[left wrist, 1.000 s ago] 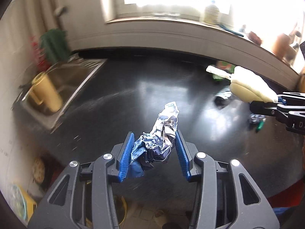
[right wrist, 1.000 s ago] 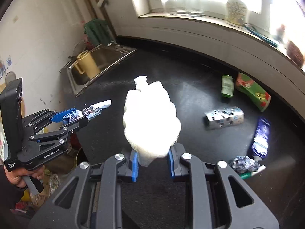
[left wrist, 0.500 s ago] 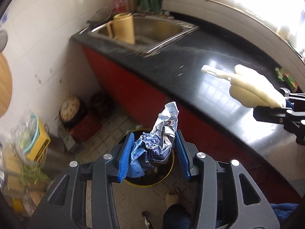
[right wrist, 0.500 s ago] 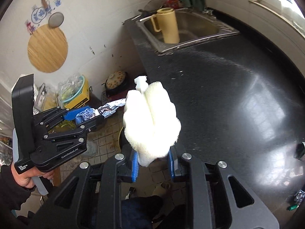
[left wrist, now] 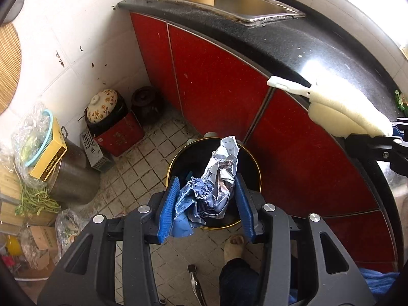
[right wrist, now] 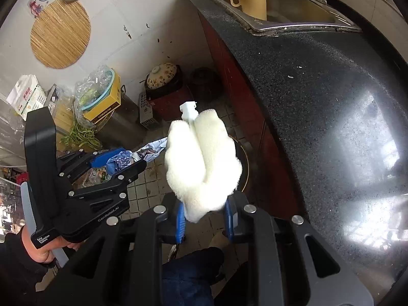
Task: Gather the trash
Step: 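Carry foil and foam over the trash bin and open both tools, then move both open tools back over the countertop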
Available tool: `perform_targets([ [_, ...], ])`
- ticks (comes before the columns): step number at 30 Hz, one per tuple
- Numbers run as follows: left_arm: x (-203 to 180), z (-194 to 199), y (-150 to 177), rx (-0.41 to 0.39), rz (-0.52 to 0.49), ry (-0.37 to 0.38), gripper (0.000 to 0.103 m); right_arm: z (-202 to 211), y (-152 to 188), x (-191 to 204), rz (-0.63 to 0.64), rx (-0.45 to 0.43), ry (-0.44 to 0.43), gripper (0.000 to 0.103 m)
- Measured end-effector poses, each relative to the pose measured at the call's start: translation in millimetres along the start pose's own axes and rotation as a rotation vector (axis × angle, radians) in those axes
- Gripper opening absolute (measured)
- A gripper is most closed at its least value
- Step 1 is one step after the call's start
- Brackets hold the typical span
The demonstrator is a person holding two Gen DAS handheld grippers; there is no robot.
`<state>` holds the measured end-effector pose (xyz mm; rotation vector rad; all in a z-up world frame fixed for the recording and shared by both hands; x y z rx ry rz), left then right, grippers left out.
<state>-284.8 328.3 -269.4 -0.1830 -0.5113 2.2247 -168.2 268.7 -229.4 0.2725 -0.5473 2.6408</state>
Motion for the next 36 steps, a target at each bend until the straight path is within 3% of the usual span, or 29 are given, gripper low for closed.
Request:
perform_targets([
  [7,3.4,-6.3,-2.5,0.001,0.0,0.019,0.044,-10.6,0.1,7.5,0.0,0.019,0.017,0.025],
  [10,2.5,-7.5,-6.8,0.0,-0.017,0.025,0.047,-15.2,-4.3,12.4,0.011,0.024,0.026,0.04],
  [11,2.6,-8.6,-7.9,0.001,-0.02,0.026,0.051,-17.2,-5.6,14.1,0.014,0.028,0.029,0.049],
  [19,8.8,-17.8,-9.2,0.009,-0.015,0.006,0.062,-19.5,-7.7,10.8,0.002,0.042,0.019,0.052],
  [21,8.8,-18.7,-9.3,0.011,-0.018,0.001,0.072,-17.2,-6.9,9.0,-0.002,0.042,0.02,0.053],
  [24,6.2,-19.1,-11.2,0.002,-0.026,-0.019,0.079,-7.7,-5.4,3.0,-0.015,0.029,0.013,0.056],
  [29,-7.9,-14.9,-20.1,-0.004,-0.034,-0.009,0.081,25.2,-5.8,-13.0,-0.042,-0.026,0.013,0.061],
  [33,-44.0,7.3,-40.4,-0.057,-0.094,0.019,0.085,68.8,-3.7,-42.3,-0.091,-0.113,0.044,0.063],
  [36,-85.0,24.7,-56.8,-0.1,-0.161,0.063,0.088,111.8,2.7,-85.2,-0.163,-0.183,0.099,0.066],
])
Point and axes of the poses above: each gripper's, at about its wrist camera, not at the fingertips, and z roughly against the way its jaws point, x to its left, y to its underside, the point moved 10 cm from there along -z, roughly the way its jaws point, and after that the axes turned 4 degrees about -z, right-handed, at the moved point
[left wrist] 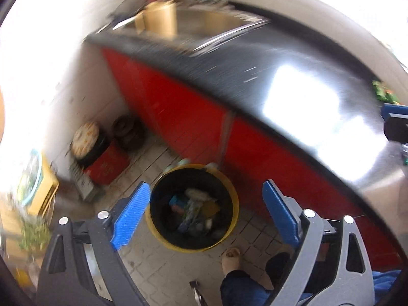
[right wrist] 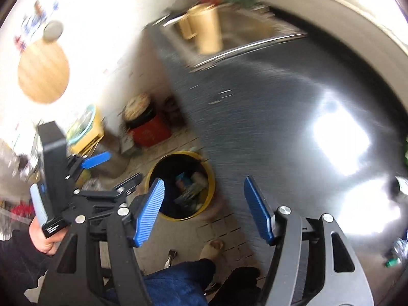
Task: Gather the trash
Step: 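Move both open tools back over the countertop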
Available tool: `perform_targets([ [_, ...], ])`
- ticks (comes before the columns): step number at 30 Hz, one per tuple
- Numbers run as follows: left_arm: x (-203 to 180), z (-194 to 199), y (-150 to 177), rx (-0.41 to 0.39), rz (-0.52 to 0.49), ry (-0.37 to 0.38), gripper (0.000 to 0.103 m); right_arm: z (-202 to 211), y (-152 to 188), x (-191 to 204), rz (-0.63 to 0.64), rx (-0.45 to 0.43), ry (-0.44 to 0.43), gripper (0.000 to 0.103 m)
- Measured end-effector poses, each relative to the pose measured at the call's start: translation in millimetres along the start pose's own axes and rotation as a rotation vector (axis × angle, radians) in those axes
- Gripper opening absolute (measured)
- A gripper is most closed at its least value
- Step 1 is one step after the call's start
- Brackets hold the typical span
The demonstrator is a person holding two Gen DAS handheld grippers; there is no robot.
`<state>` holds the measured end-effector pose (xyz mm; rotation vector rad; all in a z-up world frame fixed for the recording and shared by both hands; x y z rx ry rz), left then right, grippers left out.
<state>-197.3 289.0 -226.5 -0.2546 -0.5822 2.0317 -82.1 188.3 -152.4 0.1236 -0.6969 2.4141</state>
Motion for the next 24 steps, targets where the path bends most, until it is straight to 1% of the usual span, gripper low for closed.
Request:
perform_targets([
  [2,-39.5,7.6,-22.2,-0.03,-0.064,0.058,0.088,29.7,-1.7,-40.2,-0.063,-0.058,0.049,0.07],
  [4,-89.1,12.7,-43.9,-0.055,-0.15,0.117,0.088,58.2,0.2,-82.5,-0.133,-0.113,0.098,0.07],
  [6,-135.9,16.5,-62.0,-0.073,-0.235,0.173,0.088,82.0,6.5,-121.4,-0.195,-0.15,0.15,0.071],
  [9,-226.5,26.3,-87.7,-0.104,-0.398,0.277,0.088,121.1,22.8,-181.7,-0.298,-0.206,0.216,0.072],
  [12,-298.5,32.5,-100.0,-0.123,-0.516,0.344,0.088,158.7,48.6,-238.4,-0.409,-0.26,0.287,0.073],
  [14,-347.3,37.1,-103.8,-0.132,-0.595,0.38,0.088,183.4,72.1,-275.6,-0.481,-0.286,0.345,0.073],
  [15,-371.9,39.2,-104.8,-0.136,-0.638,0.398,0.088,191.1,81.3,-286.0,-0.505,-0.291,0.356,0.073],
  [17,-403.0,41.7,-103.4,-0.145,-0.7,0.417,0.088,207.2,104.4,-313.2,-0.576,-0.302,0.387,0.073],
  [19,-427.3,40.4,-103.6,-0.147,-0.745,0.433,0.088,217.4,121.8,-332.5,-0.621,-0.306,0.404,0.074],
  [22,-453.7,34.3,-102.6,-0.143,-0.791,0.444,0.088,224.1,143.0,-355.8,-0.671,-0.303,0.418,0.073],
  [24,-464.8,27.7,-104.8,-0.137,-0.805,0.444,0.088,223.7,149.6,-366.4,-0.69,-0.299,0.417,0.073],
])
Point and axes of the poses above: each gripper's, at about its wrist camera, not at the fingertips, and z roughly against the way its jaws point, x to its left, y to its underside, the point moved 10 cm from there along -z, roughly the way its jaws point, and after that the axes turned 4 degrees about -z, right-handed, at the moved point
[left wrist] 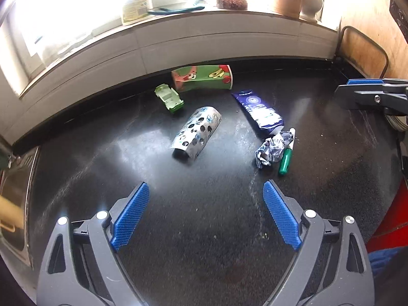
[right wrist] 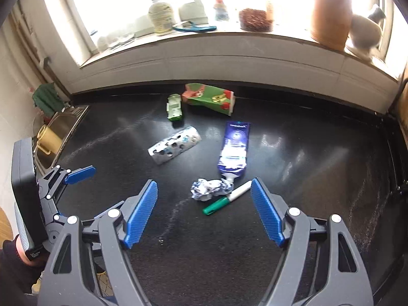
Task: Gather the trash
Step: 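Grasp the silver blister pack with left tool while right tool grasps green carton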
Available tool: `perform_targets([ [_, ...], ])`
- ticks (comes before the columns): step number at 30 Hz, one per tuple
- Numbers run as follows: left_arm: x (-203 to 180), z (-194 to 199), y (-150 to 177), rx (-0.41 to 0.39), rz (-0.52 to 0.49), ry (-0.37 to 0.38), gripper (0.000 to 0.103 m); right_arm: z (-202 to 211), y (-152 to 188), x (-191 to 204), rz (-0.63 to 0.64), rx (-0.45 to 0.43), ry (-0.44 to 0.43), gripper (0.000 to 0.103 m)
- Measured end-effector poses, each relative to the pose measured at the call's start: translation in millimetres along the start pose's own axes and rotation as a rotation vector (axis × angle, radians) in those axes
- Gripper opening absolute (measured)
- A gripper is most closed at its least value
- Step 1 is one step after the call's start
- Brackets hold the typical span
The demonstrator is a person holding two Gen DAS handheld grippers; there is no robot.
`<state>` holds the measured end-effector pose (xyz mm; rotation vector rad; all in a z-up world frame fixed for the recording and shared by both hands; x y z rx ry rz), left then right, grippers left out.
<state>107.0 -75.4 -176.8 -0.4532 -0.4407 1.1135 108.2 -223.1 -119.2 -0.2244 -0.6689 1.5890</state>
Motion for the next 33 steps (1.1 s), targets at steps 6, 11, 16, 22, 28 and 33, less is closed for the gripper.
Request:
perform_targets([
  [6,8.5,-33.4,-12.8,0.041,0.004,0.003,0.088,-21.4,-17.3,-9.0,0.013,0.025,-0.012,0.074],
  [11,19.1,-70.3,-23.5,0.08,-0.002,0.009,0.088,-60.7,-47.4,-2.1,0.144,0.056,-0.044,0.073],
  [16,27.0,-111.1,-35.1,0.111,-0.013,0.018,0.088,-116.9,-82.4,4.9,0.32,0.092,-0.049,0.073],
  [22,32.5,-147.2,-41.8,0.142,-0.001,0.036,0.085,-192.3,-118.8,11.8,0.49,0.123,-0.03,0.073],
  [28,24.4,-161.5,-41.7,0.156,0.008,0.054,0.084,-240.7,-127.4,19.2,0.601,0.139,-0.021,0.073],
  [33,17.0,-152.8,-47.4,0.134,0.01,0.052,0.052,-251.5,-120.2,23.7,0.635,0.149,-0.022,0.051],
])
Point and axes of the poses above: each gripper's, at about its wrist camera, not at the fingertips, and z roughly against the way its jaws point, x to its left, y to its underside, the point moved 10 cm from there along -z, roughly the way its jaws point, and after that the axes turned 4 degrees about -z, right-handed, at the moved point
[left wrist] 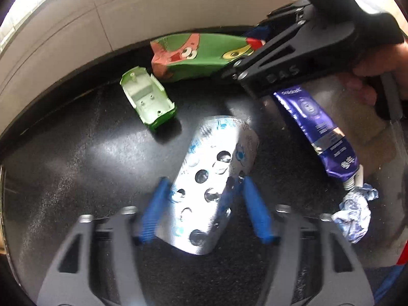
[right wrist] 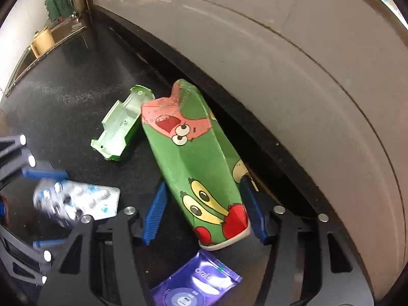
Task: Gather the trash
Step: 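Grasp the silver blister pack with left tool while right tool grasps green carton, then carry blister pack and carton over the trash bin and open both tools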
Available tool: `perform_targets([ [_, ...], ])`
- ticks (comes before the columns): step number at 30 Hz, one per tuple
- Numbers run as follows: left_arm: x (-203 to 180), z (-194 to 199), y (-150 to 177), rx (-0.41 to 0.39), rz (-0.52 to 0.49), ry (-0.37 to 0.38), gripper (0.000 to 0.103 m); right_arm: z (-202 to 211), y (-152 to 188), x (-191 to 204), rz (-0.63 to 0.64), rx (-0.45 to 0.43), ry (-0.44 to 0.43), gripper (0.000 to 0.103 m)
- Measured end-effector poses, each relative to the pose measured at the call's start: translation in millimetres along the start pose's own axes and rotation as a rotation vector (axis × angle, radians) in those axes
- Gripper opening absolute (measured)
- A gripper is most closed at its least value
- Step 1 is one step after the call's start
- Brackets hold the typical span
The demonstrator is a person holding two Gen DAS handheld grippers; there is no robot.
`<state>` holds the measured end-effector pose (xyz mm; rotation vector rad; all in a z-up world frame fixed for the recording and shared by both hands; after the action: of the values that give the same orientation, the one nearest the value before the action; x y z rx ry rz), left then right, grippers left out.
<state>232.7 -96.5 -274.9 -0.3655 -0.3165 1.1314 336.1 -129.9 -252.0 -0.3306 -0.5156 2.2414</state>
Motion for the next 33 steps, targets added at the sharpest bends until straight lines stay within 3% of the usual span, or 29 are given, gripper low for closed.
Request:
perform_targets([
  [5,-0.3,14.9,1.0,-0.003,0.049,0.001,0.04,27.7,11.2,10.6,-0.072,-0.02,-0.02,0.041],
  [15,0.8,86.3,26.0,-0.033,0.187,0.006,0.039,133.9,59.4,29.0,-0.349,-0.076,0.002,0.04],
  [20,-3.0,121.6,50.9,-0.042,0.228,-0.01,0.039,175.4,104.4,67.3,-0.423,-0.068,0.007,0.04],
  [25,-9.8,147.7,81.1,-0.052,0.239,-0.019,0.039,192.8,131.8,108.8,-0.459,-0.058,0.006,0.04],
  [33,-12.3,165.3,106.0,-0.068,0.228,-0.037,0.039,194.1,135.8,113.3,-0.474,-0.065,0.019,0.04],
])
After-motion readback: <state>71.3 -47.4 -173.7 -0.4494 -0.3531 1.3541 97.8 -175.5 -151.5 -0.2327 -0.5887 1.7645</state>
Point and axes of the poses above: each gripper's, at about its wrist camera, not at the fingertips, and z roughly against the way its jaws point, x to its left, y to its underside, the point moved 10 cm from there along -z, roughly the way its jaws point, and after that the axes turned 4 degrees about -z, right-handed, at the moved point
